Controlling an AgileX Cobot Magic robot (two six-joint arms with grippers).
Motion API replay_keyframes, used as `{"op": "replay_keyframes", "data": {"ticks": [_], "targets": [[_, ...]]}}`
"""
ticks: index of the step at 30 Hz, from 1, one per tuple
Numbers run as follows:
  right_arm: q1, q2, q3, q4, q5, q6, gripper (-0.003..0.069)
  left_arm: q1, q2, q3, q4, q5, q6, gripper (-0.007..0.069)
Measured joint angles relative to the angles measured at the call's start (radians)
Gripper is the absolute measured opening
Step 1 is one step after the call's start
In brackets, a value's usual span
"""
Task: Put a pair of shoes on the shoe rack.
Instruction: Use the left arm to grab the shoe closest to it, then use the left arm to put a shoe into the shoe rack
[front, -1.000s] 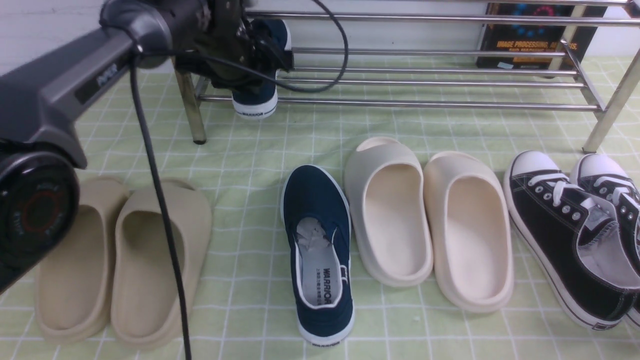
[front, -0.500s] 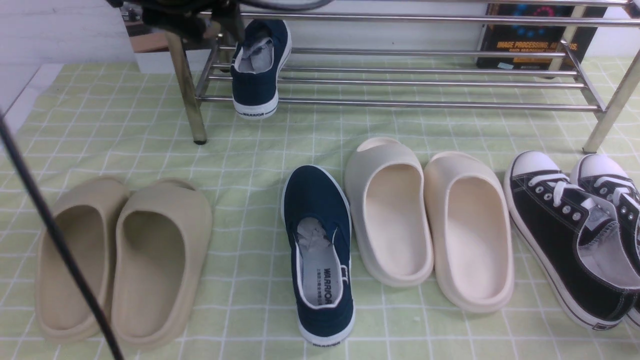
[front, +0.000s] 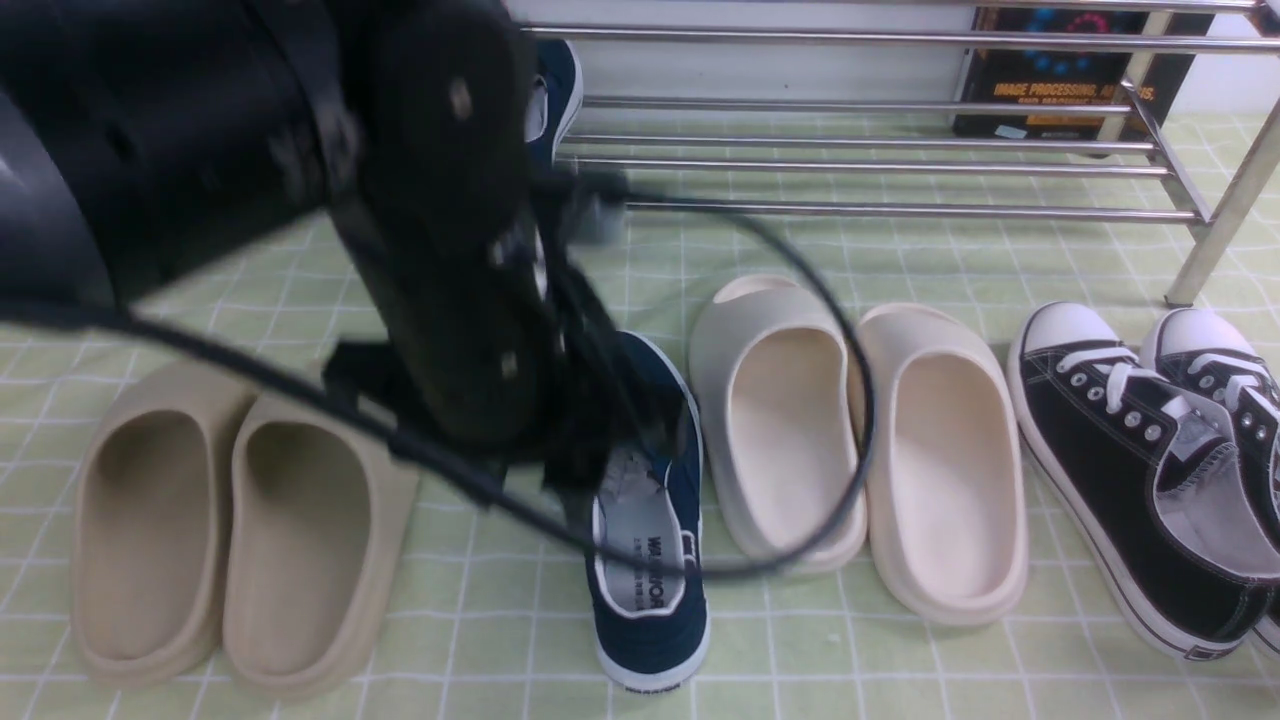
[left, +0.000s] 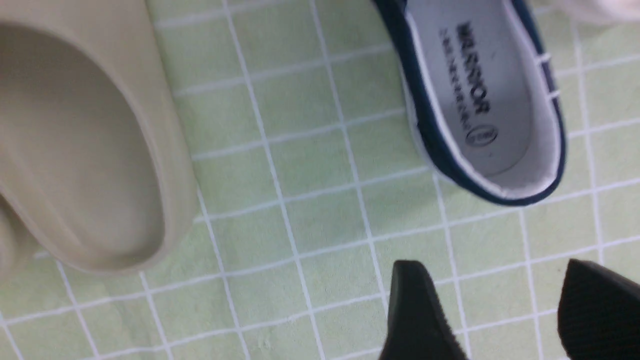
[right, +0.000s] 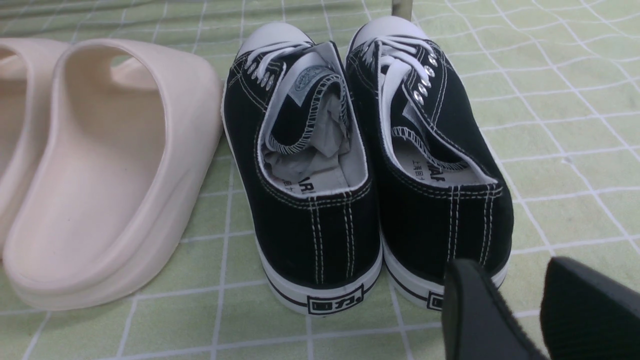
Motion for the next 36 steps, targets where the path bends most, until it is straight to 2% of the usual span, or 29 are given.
{"op": "replay_keyframes", "data": {"ticks": [4, 10, 17, 23, 26, 30, 36], "targets": [[0.000, 0.000, 0.000, 0.000, 0.000, 0.000, 0.0239, -0.013, 0.016, 0.101, -0.002, -0.130, -0.052, 0.0396], [0.000, 0.000, 0.000, 0.000, 0.000, 0.000, 0.0239, -0.013, 0.080, 0.133, -0.002, -0.305, -0.080, 0.0395], [0.000, 0.000, 0.000, 0.000, 0.000, 0.000, 0.0239, -0.013, 0.170, 0.134, -0.002, -0.341, -0.082, 0.0357], [0.000, 0.000, 0.000, 0.000, 0.000, 0.000, 0.0239, -0.013, 0.241, 0.134, 0.013, -0.383, -0.082, 0.0232], [0.000, 0.000, 0.000, 0.000, 0.000, 0.000, 0.0239, -0.013, 0.247, 0.133, 0.027, -0.386, -0.082, 0.0125], [0.000, 0.000, 0.000, 0.000, 0.000, 0.000, 0.0239, -0.013, 0.228, 0.107, 0.050, -0.344, -0.088, 0.0034], [0.000, 0.000, 0.000, 0.000, 0.000, 0.000, 0.0239, -0.012, 0.135, -0.011, 0.116, -0.232, -0.094, 0.0007]]}}
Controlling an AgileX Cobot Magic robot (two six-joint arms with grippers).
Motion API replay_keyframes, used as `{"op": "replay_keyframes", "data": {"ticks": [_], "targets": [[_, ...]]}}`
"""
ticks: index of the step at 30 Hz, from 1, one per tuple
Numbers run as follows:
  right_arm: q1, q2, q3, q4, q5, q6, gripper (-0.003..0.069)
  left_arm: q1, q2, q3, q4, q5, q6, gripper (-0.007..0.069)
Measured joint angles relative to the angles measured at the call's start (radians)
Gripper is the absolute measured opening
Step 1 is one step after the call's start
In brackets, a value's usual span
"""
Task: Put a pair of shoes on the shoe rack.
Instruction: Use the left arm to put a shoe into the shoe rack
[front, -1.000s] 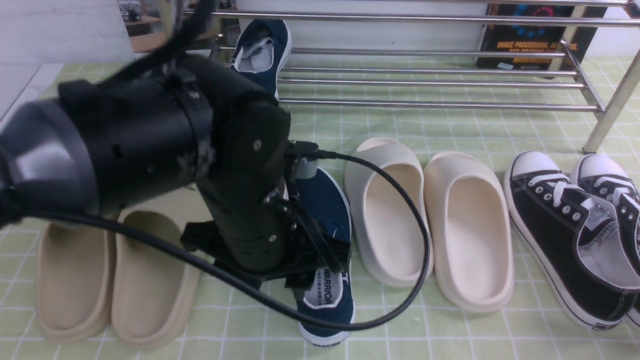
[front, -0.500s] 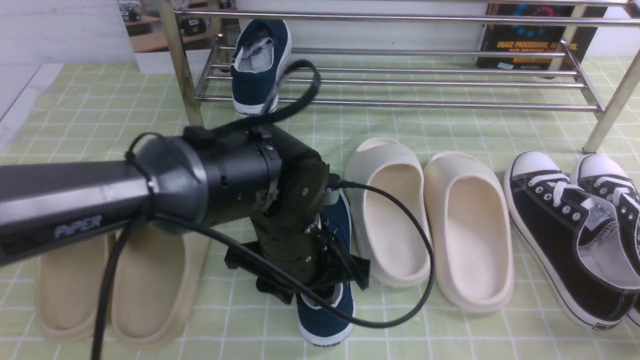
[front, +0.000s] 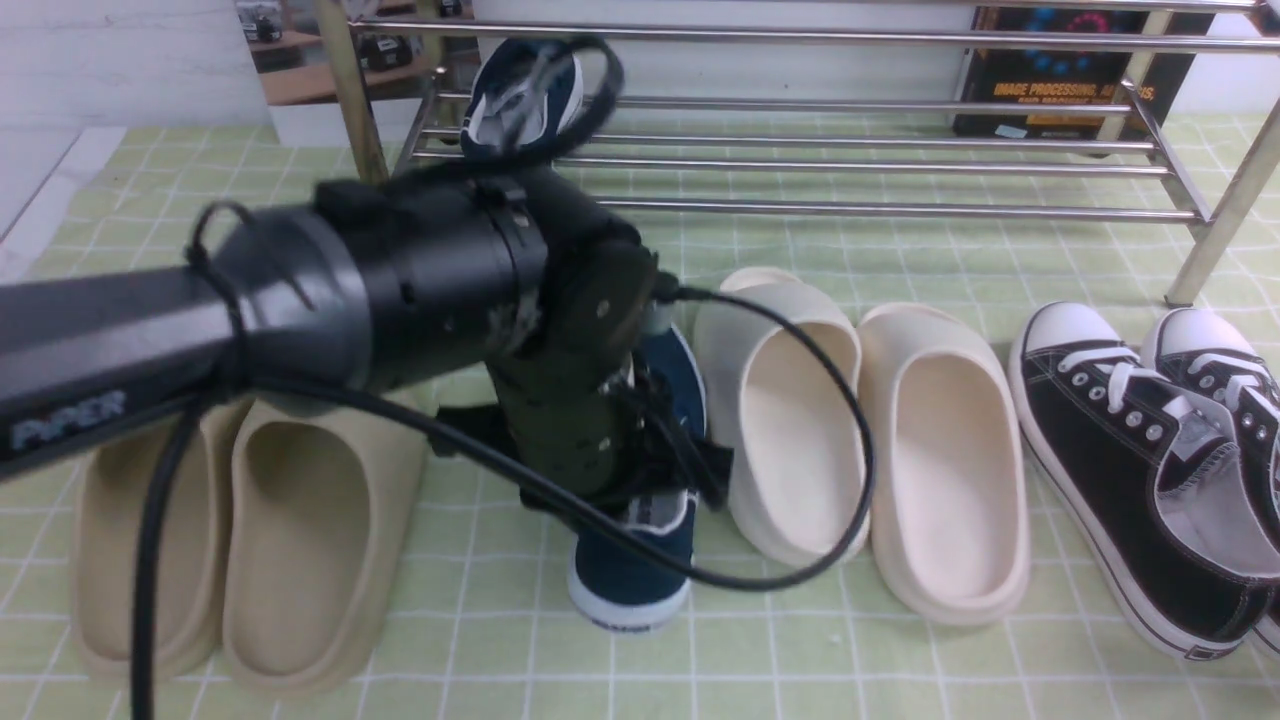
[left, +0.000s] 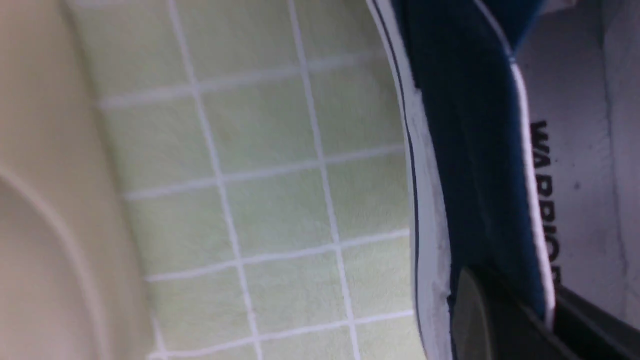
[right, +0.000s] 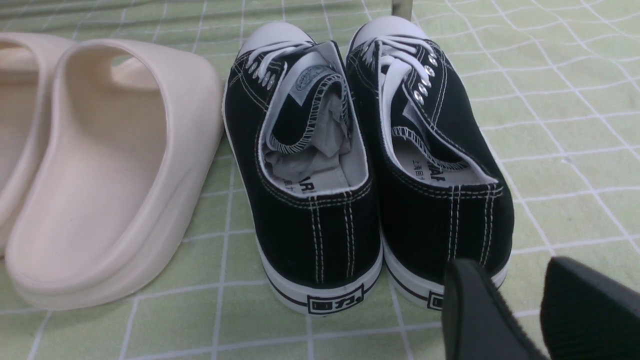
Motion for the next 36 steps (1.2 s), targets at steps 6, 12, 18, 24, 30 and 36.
{"op": "replay_keyframes", "data": {"ticks": [6, 12, 18, 24, 30, 36], "targets": [[0.000, 0.000, 0.000, 0.000, 0.000, 0.000, 0.0239, 0.002, -0.015, -0.156, 0.048, -0.020, 0.009, 0.0006], [0.000, 0.000, 0.000, 0.000, 0.000, 0.000, 0.0239, 0.086, 0.059, -0.254, 0.002, -0.016, 0.039, 0.0003], [0.000, 0.000, 0.000, 0.000, 0.000, 0.000, 0.0239, 0.197, 0.173, -0.350, -0.086, -0.006, 0.144, 0.0003], [0.000, 0.000, 0.000, 0.000, 0.000, 0.000, 0.0239, 0.262, 0.275, -0.481, -0.116, -0.032, 0.161, 0.0003], [0.000, 0.000, 0.000, 0.000, 0.000, 0.000, 0.0239, 0.292, 0.371, -0.615, -0.127, -0.069, 0.164, 0.0003], [0.000, 0.000, 0.000, 0.000, 0.000, 0.000, 0.0239, 0.314, 0.452, -0.701, -0.127, -0.109, 0.137, 0.0003]]}}
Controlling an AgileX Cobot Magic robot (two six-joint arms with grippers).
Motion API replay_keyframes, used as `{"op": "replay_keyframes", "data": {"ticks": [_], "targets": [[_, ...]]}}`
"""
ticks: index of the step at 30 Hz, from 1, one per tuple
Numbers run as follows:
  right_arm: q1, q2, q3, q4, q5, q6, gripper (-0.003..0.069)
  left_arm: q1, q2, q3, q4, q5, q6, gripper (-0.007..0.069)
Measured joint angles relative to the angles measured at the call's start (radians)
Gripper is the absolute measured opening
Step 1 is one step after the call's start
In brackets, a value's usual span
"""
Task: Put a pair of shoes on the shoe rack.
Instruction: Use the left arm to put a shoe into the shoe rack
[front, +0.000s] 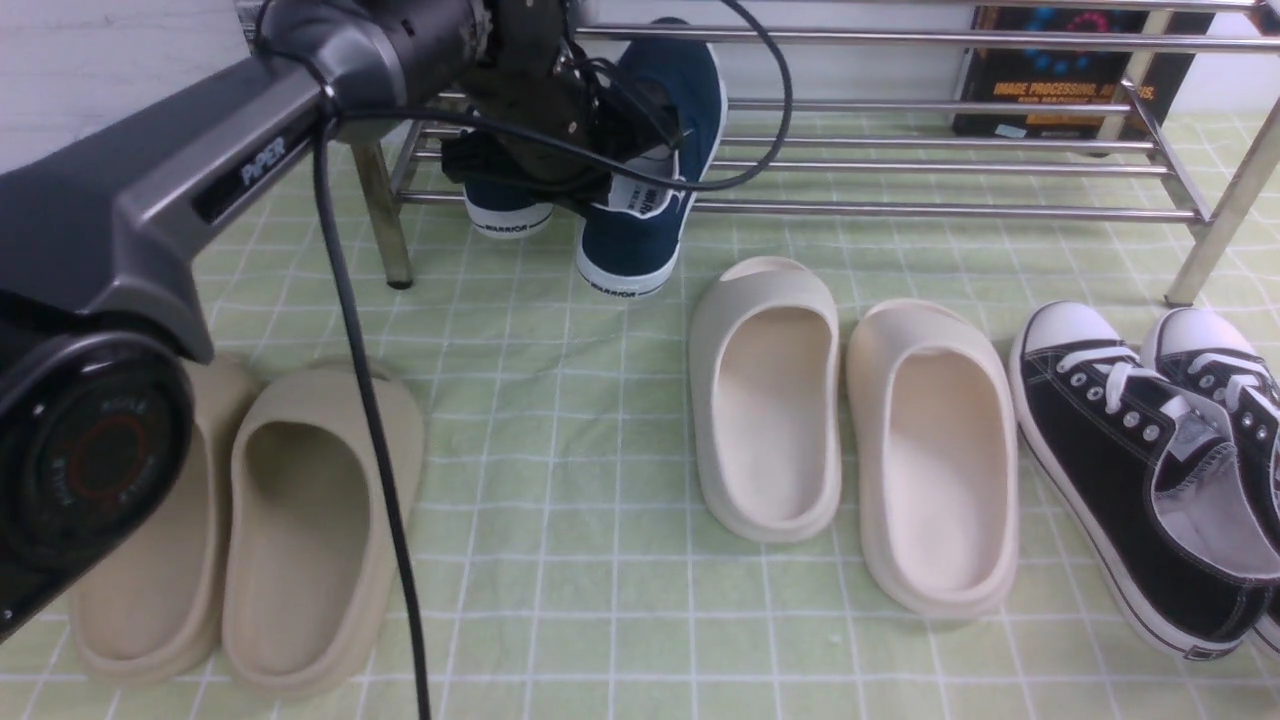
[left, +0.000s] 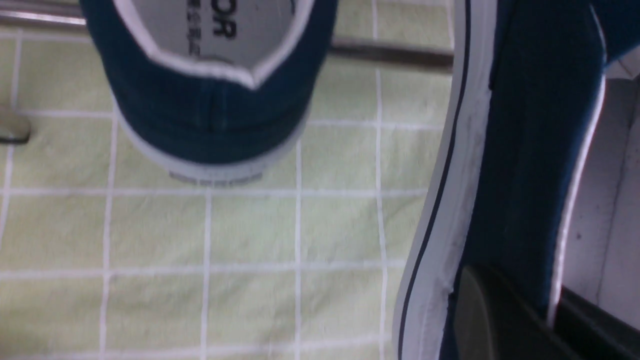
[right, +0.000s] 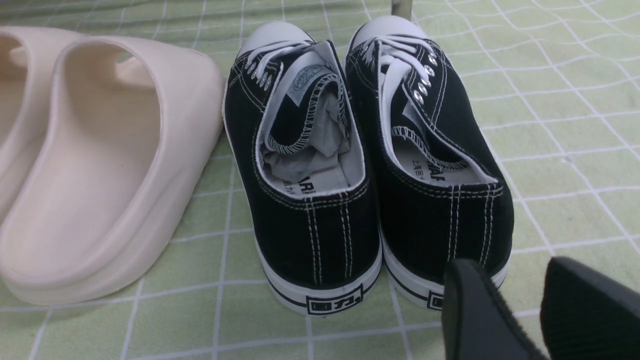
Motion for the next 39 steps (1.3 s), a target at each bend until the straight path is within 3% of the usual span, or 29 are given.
{"op": "replay_keyframes", "data": {"ticks": [12, 22, 24, 30, 34, 39], "targets": [[0.000, 0.000, 0.000, 0.000, 0.000, 0.000, 0.0239, 0.029, 0.058, -0.031, 0.001, -0.172, -0.021, 0.0003], [0.000, 0.000, 0.000, 0.000, 0.000, 0.000, 0.0239, 0.031, 0.086, -0.031, 0.004, -0.213, -0.023, 0.0021], [0.000, 0.000, 0.000, 0.000, 0.000, 0.000, 0.0239, 0.031, 0.086, -0.031, 0.005, -0.216, -0.023, 0.0036], [0.000, 0.000, 0.000, 0.000, 0.000, 0.000, 0.0239, 0.032, 0.067, -0.032, 0.011, -0.276, -0.024, 0.0190], [0.000, 0.000, 0.000, 0.000, 0.000, 0.000, 0.0239, 0.032, 0.016, -0.036, 0.010, -0.229, -0.024, 0.0277], [0.000, 0.000, 0.000, 0.000, 0.000, 0.000, 0.0239, 0.031, -0.068, -0.039, 0.010, -0.099, 0.012, 0.0272]]}}
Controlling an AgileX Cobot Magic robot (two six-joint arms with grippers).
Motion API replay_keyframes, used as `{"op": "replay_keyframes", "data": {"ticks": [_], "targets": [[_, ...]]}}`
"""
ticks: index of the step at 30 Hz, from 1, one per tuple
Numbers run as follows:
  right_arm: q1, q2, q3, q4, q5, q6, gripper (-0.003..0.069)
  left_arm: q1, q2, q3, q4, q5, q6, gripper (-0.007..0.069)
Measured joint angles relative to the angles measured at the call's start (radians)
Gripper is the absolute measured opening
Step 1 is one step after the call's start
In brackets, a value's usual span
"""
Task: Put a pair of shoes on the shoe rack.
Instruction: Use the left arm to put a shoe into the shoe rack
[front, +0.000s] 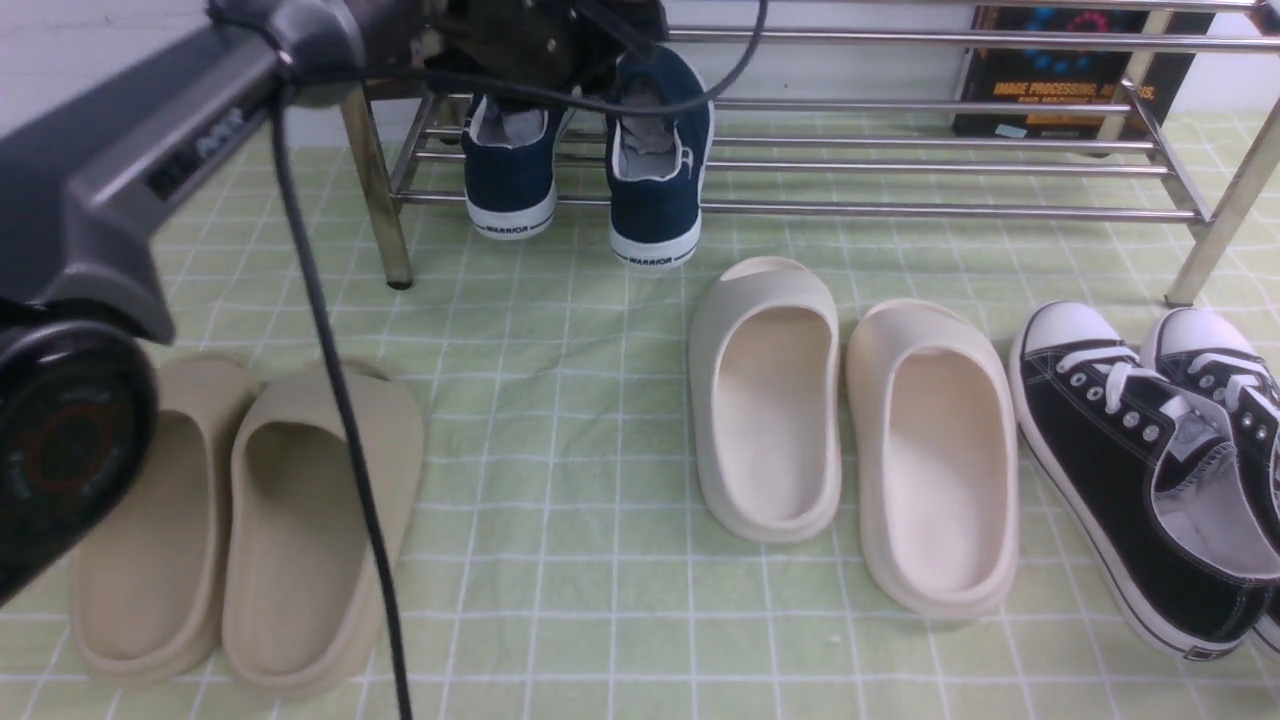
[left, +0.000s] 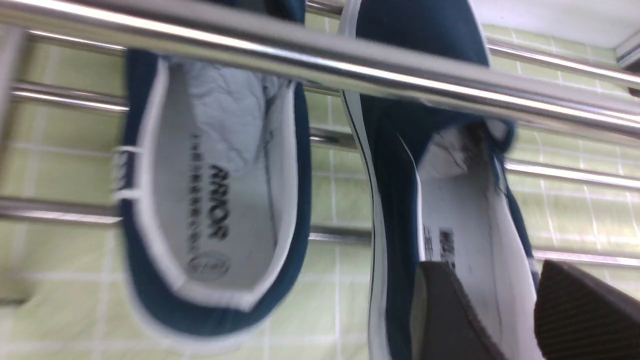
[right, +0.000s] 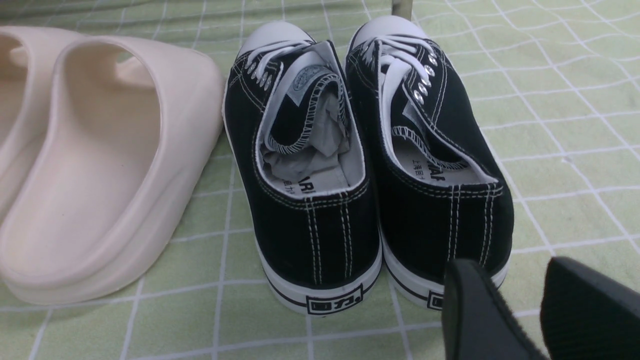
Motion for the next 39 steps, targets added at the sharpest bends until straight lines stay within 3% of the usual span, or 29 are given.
{"op": "replay_keyframes", "data": {"ticks": [6, 11, 18, 27, 31, 39], "targets": [[0.000, 0.000, 0.000, 0.000, 0.000, 0.000, 0.0239, -0.051, -0.058, -0.008, -0.010, 0.189, 0.106, 0.0105], [0.000, 0.000, 0.000, 0.000, 0.000, 0.000, 0.0239, -0.102, 0.003, 0.019, -0.024, 0.199, 0.126, -0.0013], [0.000, 0.000, 0.000, 0.000, 0.000, 0.000, 0.0239, -0.110, 0.155, 0.032, -0.033, 0.174, 0.120, -0.0013], [0.000, 0.000, 0.000, 0.000, 0.000, 0.000, 0.0239, -0.111, 0.182, 0.019, -0.025, 0.012, 0.015, -0.0013], [0.000, 0.000, 0.000, 0.000, 0.000, 0.000, 0.0239, -0.110, 0.182, 0.017, 0.032, -0.070, -0.050, -0.0013], [0.000, 0.000, 0.000, 0.000, 0.000, 0.000, 0.0239, -0.082, 0.182, 0.016, 0.106, -0.076, -0.085, -0.0013]]}}
